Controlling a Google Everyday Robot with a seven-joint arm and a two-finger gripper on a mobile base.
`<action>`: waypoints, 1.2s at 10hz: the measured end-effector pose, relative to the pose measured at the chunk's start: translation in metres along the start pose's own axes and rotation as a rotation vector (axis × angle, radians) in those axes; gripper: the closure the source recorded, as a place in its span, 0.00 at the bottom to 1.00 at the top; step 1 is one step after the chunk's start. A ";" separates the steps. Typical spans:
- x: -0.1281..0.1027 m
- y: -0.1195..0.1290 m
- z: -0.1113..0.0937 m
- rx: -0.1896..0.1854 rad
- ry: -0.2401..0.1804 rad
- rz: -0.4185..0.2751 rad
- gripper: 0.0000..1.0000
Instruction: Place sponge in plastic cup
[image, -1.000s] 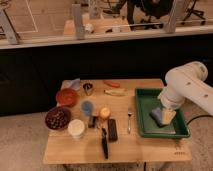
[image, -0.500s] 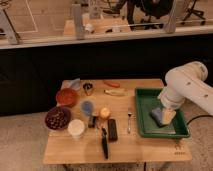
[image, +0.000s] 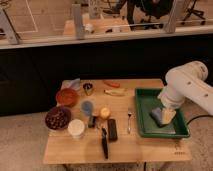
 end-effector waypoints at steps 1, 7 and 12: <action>0.003 -0.004 0.009 -0.004 -0.005 0.009 0.20; 0.020 -0.029 0.087 -0.007 -0.081 0.080 0.20; 0.042 -0.036 0.128 -0.033 -0.072 0.158 0.20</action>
